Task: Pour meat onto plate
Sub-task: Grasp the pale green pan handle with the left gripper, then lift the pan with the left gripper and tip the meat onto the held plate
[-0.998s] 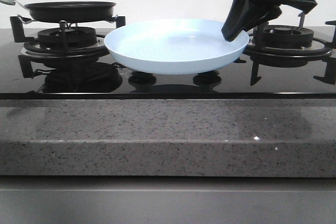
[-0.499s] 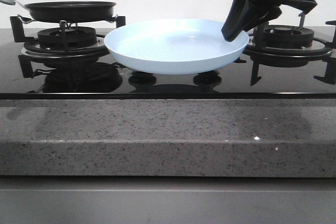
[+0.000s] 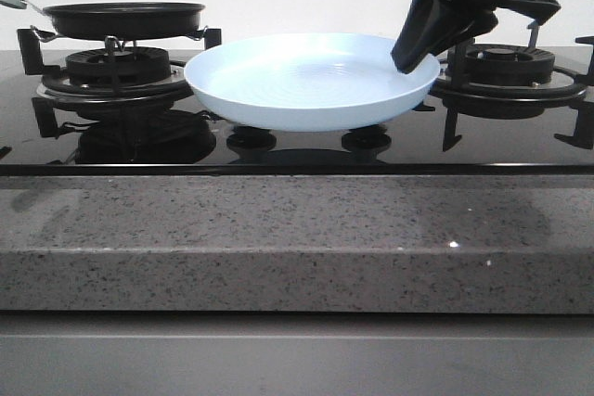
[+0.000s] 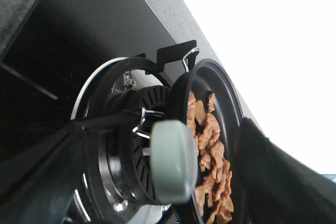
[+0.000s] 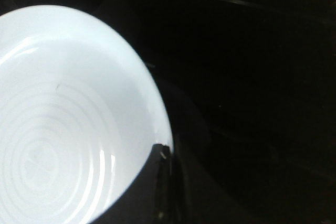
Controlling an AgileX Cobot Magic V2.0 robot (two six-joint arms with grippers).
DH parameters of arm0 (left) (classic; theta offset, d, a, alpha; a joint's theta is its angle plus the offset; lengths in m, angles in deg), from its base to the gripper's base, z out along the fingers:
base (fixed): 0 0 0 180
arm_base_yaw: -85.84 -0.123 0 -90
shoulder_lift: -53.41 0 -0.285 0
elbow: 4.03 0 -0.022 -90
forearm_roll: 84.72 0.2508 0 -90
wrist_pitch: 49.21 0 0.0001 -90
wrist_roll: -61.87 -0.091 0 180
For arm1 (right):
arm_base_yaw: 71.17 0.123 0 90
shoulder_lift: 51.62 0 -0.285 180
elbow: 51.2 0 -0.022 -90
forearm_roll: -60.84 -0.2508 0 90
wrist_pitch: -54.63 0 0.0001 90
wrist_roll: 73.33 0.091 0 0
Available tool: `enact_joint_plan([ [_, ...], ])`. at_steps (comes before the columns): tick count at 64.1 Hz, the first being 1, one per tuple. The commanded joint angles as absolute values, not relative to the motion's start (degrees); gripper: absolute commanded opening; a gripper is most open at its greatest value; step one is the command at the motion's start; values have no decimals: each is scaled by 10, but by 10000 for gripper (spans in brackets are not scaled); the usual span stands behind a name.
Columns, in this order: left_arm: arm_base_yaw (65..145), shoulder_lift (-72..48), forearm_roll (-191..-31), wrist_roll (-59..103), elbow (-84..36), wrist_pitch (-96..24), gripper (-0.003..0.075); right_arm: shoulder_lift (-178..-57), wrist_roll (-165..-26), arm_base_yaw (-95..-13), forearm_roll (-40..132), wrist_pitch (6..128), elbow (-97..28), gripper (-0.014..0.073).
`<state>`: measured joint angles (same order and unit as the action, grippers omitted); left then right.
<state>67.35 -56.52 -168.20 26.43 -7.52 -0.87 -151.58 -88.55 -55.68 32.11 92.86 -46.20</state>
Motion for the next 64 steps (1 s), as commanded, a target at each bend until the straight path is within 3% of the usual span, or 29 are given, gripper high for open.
enact_joint_plan([
  [1, 682, -549, -1734, 250, -49, 15, 566, -1493, -891, -556, 307, 906, -476, -119],
  [25, 694, -560, -1729, 250, -23, 20, 542, -1493, -891, -556, 307, 907, -476, -119],
  [45, 694, -560, -1729, 250, -23, 22, 228, -1493, -891, -556, 307, 907, -476, -119],
  [64, 693, -560, -1743, 250, -23, 34, 27, -1493, -891, -556, 307, 907, -476, -119],
])
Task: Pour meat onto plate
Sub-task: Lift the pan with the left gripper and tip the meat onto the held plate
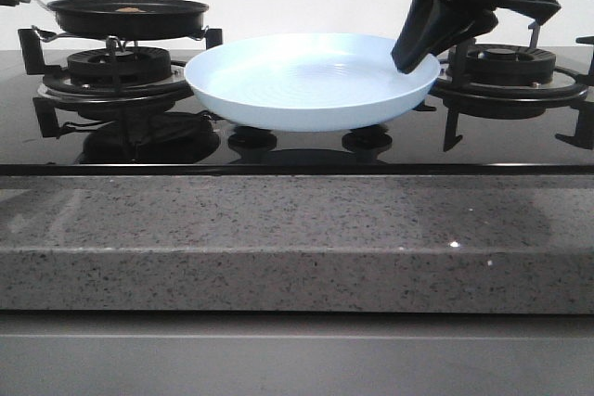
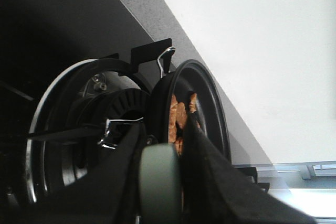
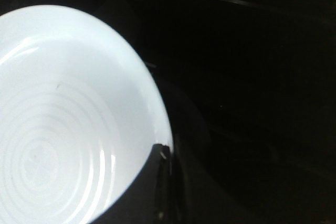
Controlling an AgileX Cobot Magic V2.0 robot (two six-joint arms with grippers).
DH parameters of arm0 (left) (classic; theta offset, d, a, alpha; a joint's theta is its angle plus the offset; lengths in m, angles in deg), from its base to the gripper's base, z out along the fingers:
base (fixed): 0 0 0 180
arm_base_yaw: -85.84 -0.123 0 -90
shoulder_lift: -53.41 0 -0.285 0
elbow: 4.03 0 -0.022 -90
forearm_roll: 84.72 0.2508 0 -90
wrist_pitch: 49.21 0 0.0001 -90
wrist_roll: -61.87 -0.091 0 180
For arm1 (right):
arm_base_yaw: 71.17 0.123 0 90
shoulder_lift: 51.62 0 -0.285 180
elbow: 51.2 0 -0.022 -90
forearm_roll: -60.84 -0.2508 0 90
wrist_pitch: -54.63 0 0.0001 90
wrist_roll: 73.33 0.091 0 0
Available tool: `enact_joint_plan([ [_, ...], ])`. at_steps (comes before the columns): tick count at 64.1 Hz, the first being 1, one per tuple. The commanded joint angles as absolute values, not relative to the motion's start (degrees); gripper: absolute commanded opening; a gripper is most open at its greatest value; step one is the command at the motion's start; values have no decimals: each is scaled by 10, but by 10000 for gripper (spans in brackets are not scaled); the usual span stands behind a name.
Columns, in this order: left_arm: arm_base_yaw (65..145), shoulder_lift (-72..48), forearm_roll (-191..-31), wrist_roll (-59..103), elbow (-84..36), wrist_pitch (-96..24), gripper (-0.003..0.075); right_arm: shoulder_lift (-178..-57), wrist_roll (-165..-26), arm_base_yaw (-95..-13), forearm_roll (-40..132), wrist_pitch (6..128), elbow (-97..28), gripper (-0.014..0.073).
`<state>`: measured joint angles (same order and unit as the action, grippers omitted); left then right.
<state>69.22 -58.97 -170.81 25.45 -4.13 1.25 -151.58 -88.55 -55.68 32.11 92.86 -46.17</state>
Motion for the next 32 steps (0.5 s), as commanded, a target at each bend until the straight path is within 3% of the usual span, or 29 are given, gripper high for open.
enact_joint_plan([
  [1, 693, -560, -1744, 250, -23, 34, 18, -1493, -891, -556, 307, 907, -476, -119],
  [5, 693, -558, -1754, 250, -23, 41, -22, -1493, -891, -556, 307, 907, -476, -119],
  [32, 696, -460, -1761, 212, -25, 66, -20, -1493, -891, -556, 307, 907, -476, -119],
])
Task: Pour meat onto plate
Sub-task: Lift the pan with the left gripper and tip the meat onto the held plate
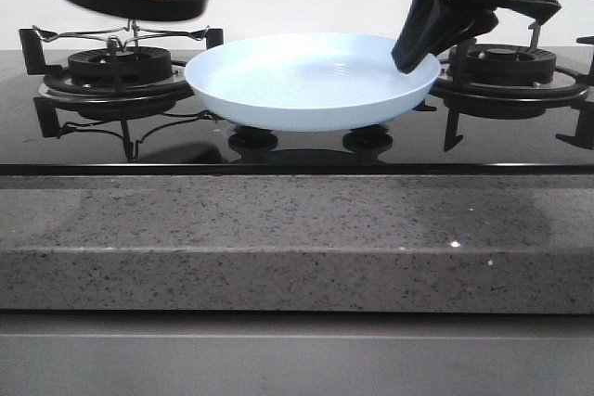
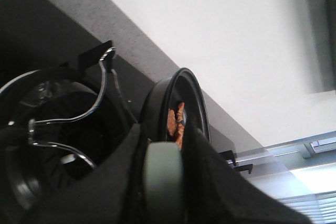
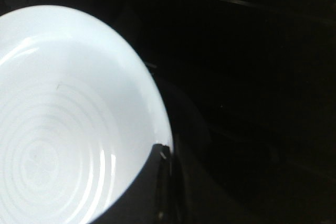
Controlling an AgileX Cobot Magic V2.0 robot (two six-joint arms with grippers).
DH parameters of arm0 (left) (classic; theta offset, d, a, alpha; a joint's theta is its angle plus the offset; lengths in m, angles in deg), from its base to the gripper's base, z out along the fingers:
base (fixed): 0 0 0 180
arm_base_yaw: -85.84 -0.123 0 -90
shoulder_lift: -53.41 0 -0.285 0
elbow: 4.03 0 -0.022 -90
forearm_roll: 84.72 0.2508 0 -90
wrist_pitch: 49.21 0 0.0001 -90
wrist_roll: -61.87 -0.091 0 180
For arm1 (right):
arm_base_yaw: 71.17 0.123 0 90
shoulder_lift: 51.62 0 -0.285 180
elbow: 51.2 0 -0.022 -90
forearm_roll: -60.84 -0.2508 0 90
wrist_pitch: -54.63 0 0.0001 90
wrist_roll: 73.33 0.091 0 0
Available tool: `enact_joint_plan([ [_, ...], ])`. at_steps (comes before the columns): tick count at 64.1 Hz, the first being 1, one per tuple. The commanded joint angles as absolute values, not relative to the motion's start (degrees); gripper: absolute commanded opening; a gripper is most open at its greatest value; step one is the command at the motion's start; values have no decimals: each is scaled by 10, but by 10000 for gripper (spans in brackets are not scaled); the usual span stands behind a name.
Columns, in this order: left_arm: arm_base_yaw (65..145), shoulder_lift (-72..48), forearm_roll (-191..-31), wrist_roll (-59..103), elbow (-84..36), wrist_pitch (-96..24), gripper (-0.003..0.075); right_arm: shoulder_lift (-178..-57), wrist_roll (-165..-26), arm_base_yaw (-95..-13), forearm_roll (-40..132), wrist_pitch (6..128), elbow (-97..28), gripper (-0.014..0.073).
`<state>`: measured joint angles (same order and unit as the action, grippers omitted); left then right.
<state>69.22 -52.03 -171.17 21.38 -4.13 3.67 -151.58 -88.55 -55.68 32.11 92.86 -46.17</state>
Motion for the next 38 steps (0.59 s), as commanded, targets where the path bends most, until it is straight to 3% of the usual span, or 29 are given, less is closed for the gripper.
enact_joint_plan([
  [1, 697, -454, -1759, 211, -25, 66, -20, -1493, -891, -556, 307, 907, -476, -119],
  [22, 760, -341, -1718, 154, -76, 52, -20, -1493, -891, -556, 307, 907, -476, -119],
  [38, 837, -262, -1718, 49, -161, -45, -20, -1493, -891, -556, 307, 907, -476, -119],
])
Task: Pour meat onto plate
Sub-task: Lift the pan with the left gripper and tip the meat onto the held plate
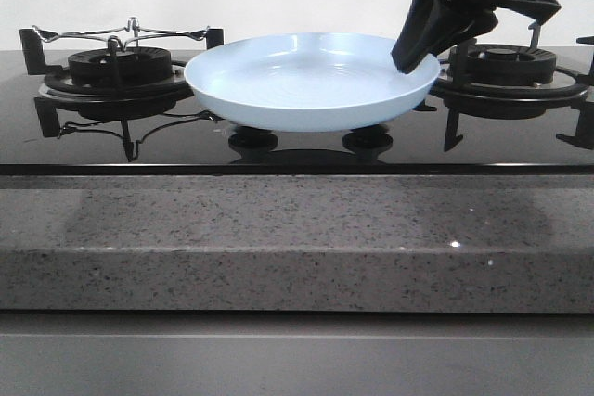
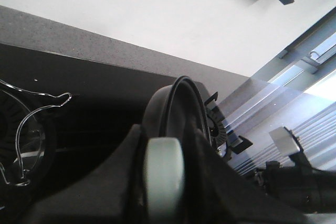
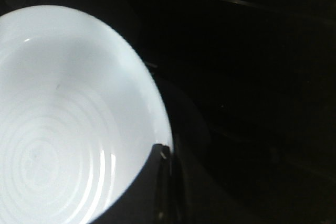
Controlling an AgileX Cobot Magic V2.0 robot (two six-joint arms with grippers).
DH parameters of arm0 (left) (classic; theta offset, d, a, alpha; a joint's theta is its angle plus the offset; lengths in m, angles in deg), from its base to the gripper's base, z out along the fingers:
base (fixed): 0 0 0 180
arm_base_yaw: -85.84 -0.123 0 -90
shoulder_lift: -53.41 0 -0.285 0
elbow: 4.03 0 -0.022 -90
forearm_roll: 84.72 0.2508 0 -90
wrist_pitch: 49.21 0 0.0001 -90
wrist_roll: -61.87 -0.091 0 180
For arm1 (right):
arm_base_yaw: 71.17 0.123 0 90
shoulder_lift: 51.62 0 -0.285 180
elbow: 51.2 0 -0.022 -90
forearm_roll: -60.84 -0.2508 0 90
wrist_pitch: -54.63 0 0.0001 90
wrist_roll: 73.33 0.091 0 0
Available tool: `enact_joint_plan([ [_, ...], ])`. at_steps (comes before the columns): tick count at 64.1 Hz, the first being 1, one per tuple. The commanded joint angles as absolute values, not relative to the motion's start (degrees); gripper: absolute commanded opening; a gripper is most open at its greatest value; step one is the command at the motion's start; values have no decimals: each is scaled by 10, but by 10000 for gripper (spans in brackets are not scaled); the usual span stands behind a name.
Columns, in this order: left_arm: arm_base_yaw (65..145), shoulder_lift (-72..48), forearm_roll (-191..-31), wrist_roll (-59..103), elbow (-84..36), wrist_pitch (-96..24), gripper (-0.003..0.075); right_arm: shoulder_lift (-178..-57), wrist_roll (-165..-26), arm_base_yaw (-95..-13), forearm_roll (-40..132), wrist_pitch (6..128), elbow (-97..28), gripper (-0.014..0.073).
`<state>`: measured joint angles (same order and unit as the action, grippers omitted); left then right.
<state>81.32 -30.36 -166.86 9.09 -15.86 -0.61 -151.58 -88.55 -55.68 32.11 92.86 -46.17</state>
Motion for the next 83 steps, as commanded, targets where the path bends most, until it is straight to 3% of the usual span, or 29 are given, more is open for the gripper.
enact_joint_plan([
  [1, 842, -259, -1718, 41, -165, -50, -20, -1493, -891, -556, 307, 907, -476, -119],
  [30, 1006, -236, -1723, -244, -183, -152, -20, -1493, -891, -556, 307, 907, -476, -119],
  [83, 1080, -236, -1725, -569, -166, -143, -20, -1493, -891, -556, 307, 906, -476, -119],
])
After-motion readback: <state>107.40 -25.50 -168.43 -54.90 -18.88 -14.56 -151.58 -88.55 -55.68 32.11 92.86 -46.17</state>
